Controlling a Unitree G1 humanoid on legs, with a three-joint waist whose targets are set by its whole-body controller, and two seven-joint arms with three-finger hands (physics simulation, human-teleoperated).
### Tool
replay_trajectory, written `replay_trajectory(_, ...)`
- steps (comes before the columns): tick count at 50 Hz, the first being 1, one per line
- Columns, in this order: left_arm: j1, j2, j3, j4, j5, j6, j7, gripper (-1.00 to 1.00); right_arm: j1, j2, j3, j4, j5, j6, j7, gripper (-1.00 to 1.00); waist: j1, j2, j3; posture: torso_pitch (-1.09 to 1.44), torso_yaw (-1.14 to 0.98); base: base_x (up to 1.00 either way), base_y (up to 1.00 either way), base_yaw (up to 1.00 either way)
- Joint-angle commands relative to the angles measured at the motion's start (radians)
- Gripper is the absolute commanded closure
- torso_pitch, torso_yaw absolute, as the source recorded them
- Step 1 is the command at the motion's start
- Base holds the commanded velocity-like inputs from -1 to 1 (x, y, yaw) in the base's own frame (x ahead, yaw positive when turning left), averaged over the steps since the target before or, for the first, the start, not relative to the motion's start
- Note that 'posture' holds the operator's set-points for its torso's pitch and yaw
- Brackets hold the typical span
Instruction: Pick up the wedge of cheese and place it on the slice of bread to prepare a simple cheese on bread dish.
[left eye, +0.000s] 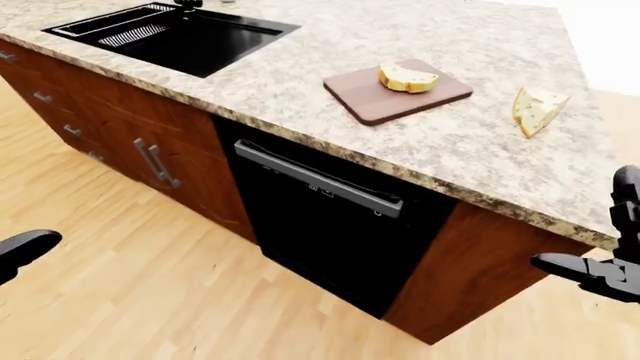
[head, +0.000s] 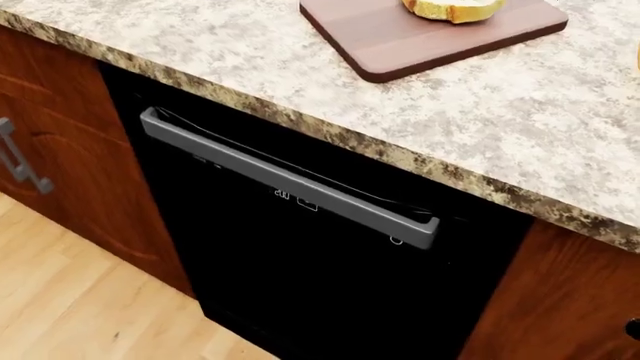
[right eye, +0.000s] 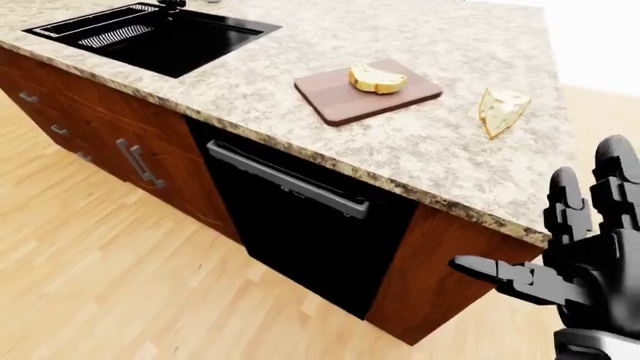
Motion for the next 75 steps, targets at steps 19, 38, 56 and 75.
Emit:
replay_trajectory(19, -0.013, 0.016, 0.001, -0.031, 0.000, -0.037, -0.010, -1.00, 0.001, -0.038, -0.031, -0.041, 0.090, -0.050, -0.047, -1.00, 0.003, -0.011, -0.024, 0.00, 0.00, 0.00, 0.00, 0.00)
replay_trajectory(38, -0.012, 0.014, 0.001, -0.035, -0.002, -0.034, -0.008, -1.00, 0.006, -0.036, -0.037, -0.029, 0.108, -0.066, -0.054, -1.00, -0.006, 0.001, -0.028, 0.00, 0.00, 0.00, 0.00, -0.10)
replay_trajectory(56, -0.011, 0.013, 0.002, -0.038, 0.002, -0.031, -0.011, -1.00, 0.003, -0.035, -0.017, -0.027, 0.051, -0.049, -0.041, -1.00, -0.029, 0.034, -0.018, 0.00, 0.00, 0.00, 0.00, -0.21)
replay_trajectory(75, -0.012, 0.011, -0.002, -0.029, 0.010, -0.039, -0.016, -1.00, 0.002, -0.038, -0.050, -0.037, 0.141, -0.062, -0.068, -1.00, 0.000, -0.019, -0.026, 0.00, 0.00, 0.00, 0.00, 0.00)
